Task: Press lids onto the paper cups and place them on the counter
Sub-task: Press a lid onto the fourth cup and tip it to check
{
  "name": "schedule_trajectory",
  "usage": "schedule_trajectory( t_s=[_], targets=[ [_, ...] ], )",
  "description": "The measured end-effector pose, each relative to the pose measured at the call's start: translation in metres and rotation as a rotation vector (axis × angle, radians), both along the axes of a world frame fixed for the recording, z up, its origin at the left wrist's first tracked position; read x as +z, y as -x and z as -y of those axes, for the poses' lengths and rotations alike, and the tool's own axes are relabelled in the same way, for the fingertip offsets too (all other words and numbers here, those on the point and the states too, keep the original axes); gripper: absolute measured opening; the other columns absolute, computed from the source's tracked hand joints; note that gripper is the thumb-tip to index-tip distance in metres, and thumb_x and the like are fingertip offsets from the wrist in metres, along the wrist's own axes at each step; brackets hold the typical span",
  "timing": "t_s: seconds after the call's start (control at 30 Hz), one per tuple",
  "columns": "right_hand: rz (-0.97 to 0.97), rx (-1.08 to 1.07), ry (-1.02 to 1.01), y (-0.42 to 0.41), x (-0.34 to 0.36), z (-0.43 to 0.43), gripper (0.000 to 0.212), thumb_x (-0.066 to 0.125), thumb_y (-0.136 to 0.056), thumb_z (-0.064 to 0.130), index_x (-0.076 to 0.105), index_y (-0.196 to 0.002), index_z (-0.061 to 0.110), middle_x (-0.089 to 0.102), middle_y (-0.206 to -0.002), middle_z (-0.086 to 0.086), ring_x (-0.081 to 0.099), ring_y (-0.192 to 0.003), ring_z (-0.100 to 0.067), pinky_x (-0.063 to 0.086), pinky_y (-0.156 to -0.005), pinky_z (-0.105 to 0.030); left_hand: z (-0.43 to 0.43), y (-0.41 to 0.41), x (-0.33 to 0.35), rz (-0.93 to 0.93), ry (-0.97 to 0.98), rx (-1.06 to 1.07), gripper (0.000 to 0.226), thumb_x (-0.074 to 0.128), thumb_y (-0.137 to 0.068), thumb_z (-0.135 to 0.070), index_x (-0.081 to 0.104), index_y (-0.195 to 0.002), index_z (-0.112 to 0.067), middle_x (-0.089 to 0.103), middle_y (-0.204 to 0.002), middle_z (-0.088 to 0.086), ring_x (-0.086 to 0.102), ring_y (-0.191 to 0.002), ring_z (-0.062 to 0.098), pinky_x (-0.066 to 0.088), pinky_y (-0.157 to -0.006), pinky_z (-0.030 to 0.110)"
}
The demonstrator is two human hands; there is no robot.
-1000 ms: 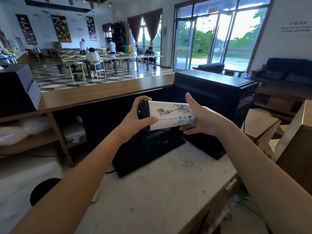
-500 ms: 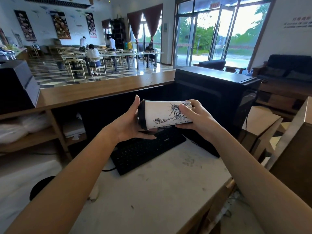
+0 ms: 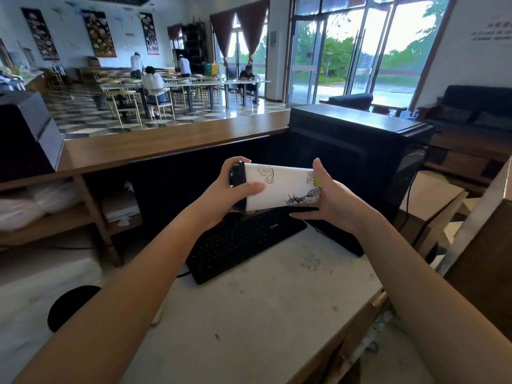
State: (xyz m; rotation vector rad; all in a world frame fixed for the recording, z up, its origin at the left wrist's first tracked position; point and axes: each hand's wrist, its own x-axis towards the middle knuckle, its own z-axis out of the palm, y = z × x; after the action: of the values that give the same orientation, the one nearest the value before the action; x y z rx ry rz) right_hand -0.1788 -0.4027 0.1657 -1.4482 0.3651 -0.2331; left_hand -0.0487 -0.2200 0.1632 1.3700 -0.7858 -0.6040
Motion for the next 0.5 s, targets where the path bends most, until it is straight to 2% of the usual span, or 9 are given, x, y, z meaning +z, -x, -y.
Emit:
schedule_trajectory(
  t_s=[0.07,0.13,0.2,0.27,0.33,0.4,0.43,0.5],
  targets=[
    [-0.084,0.0,0.012,-0.002,0.002,-0.001,0.066,0.036,-0.082,0.071,0.058,-0.115,0.018,0.069,-0.1,-0.014,0.068,-0.097,-0.03,0.056,-0.084,-0.047,0.0,0.001,-0.002,0.211,-0.001,0.058,0.059,0.078,-0.06,-0.035,0.045,-0.108,-0.045,0.051,-0.117,-0.002,0.057,-0.106,0.022,0.057,-0.077,0.035],
    [-0.115,0.004,0.018,-0.003,0.003,-0.002,0.065,0.035,-0.081,0.073,0.059,-0.112,0.021,0.069,-0.092,-0.013,0.07,-0.089,-0.03,0.057,-0.081,-0.044,-0.002,0.003,-0.002,0.41,-0.001,0.099,0.062,0.077,-0.06,-0.039,0.041,-0.111,-0.047,0.05,-0.112,-0.01,0.055,-0.107,0.016,0.053,-0.087,0.028],
    [-0.106,-0.003,0.011,-0.004,0.004,-0.003,0.056,0.044,-0.083,0.067,0.059,-0.113,0.022,0.067,-0.091,-0.012,0.07,-0.081,-0.028,0.058,-0.076,-0.041,-0.003,0.006,-0.003,0.541,0.032,0.11,0.065,0.077,-0.064,-0.034,0.037,-0.113,-0.048,0.046,-0.114,-0.014,0.051,-0.108,0.011,0.047,-0.089,0.017],
    [-0.043,-0.027,-0.046,-0.007,0.002,-0.004,0.049,0.057,-0.083,0.055,0.057,-0.115,0.019,0.061,-0.099,-0.013,0.068,-0.081,-0.028,0.058,-0.074,-0.04,-0.003,0.005,-0.006,0.62,0.057,0.099,0.07,0.077,-0.066,-0.029,0.035,-0.119,-0.046,0.043,-0.122,-0.011,0.048,-0.113,0.008,0.042,-0.087,0.006],
    [0.029,-0.04,-0.096,-0.008,-0.002,-0.003,0.045,0.064,-0.082,0.048,0.057,-0.114,0.017,0.056,-0.108,-0.013,0.065,-0.088,-0.028,0.057,-0.075,-0.039,-0.004,0.0,-0.007,0.609,0.021,0.061,0.081,0.08,-0.068,-0.026,0.029,-0.128,-0.047,0.039,-0.134,-0.006,0.045,-0.121,0.006,0.039,-0.087,0.002],
    [0.079,-0.048,-0.084,-0.008,-0.005,-0.003,0.039,0.063,-0.084,0.044,0.056,-0.112,0.016,0.055,-0.108,-0.01,0.063,-0.092,-0.025,0.057,-0.074,-0.039,-0.005,-0.004,-0.005,0.551,-0.06,0.009,0.093,0.079,-0.072,-0.021,0.018,-0.136,-0.05,0.032,-0.143,-0.008,0.042,-0.123,0.001,0.04,-0.09,0.004],
    [0.098,-0.054,-0.061,-0.007,-0.006,-0.004,0.037,0.061,-0.086,0.042,0.055,-0.111,0.016,0.055,-0.107,-0.008,0.063,-0.093,-0.023,0.057,-0.074,-0.039,-0.005,-0.005,-0.004,0.483,-0.079,-0.014,0.094,0.076,-0.075,-0.022,0.012,-0.138,-0.051,0.031,-0.142,-0.01,0.043,-0.12,-0.001,0.042,-0.092,0.01],
    [0.133,-0.057,-0.014,-0.006,-0.009,-0.003,0.035,0.061,-0.088,0.036,0.052,-0.114,0.015,0.056,-0.107,-0.006,0.062,-0.099,-0.021,0.058,-0.077,-0.038,-0.007,-0.007,-0.002,0.222,-0.061,-0.033,0.084,0.063,-0.081,-0.031,0.009,-0.143,-0.047,0.035,-0.136,-0.011,0.049,-0.111,0.0,0.051,-0.09,0.03]
  ],
)
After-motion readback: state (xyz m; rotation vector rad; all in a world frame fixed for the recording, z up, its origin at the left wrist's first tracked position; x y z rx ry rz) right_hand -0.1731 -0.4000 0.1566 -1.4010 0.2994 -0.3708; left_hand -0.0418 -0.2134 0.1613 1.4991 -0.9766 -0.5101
